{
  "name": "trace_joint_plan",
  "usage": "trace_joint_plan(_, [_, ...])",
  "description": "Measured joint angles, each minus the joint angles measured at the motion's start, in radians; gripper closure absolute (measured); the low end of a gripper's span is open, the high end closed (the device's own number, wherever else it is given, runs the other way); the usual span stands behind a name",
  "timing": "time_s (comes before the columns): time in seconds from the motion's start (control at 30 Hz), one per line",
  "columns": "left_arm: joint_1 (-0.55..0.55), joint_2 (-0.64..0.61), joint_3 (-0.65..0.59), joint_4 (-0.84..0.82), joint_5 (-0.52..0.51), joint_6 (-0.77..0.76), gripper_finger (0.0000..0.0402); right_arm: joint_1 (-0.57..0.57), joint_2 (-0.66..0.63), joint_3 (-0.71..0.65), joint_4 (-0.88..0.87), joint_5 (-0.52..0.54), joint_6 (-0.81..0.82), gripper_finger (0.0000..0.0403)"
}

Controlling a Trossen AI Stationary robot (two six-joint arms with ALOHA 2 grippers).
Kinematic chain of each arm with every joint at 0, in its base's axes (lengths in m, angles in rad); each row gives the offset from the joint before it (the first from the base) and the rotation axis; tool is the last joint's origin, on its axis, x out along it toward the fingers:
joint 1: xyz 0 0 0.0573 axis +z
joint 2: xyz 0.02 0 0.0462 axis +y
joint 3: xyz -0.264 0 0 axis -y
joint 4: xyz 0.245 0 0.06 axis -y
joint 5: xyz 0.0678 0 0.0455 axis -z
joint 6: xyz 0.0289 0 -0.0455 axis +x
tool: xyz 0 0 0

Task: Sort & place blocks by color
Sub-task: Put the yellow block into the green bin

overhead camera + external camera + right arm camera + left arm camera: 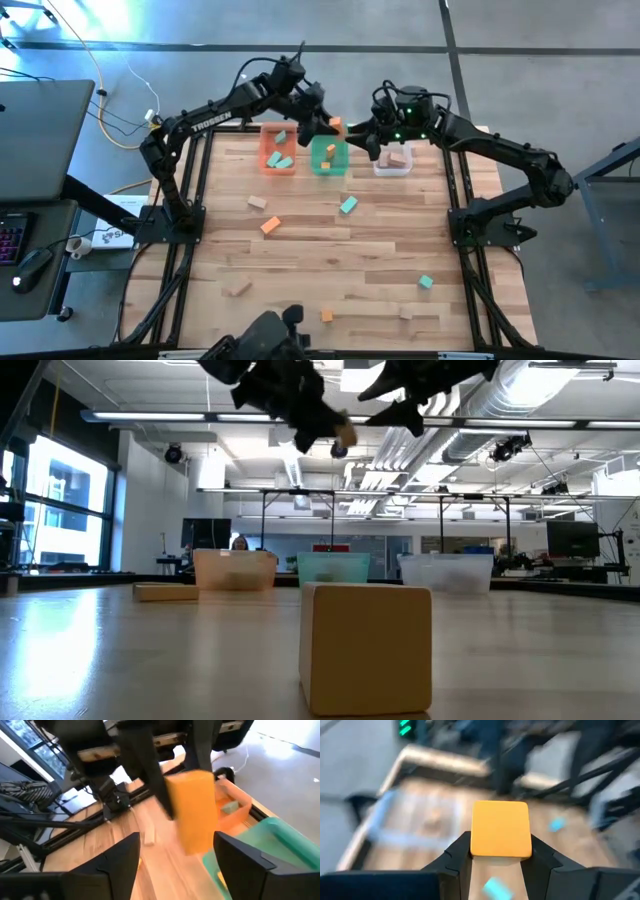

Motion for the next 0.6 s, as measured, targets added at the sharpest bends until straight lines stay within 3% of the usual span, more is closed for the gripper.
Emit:
trace_joint_plan(0.13, [0.001,0.011,0.000,-0.111,-0.212,0.086,0.0300,0.000,0.000,0.000,-0.044,0.050,-0.001,0.0162])
trace_joint_plan(0.2, [0.001,0.032,0.000,-0.135,-0.265,0.091,0.0300,0.000,0.000,0.000,-0.054,0.067,-0.002,0.0161])
trace_joint_plan(0.6, [-0.001,0.185,-0.001,-0.145,-0.314,-0.040,0.0300,0.000,0.000,-0.004,-0.095,0.091,-0.010,0.0160])
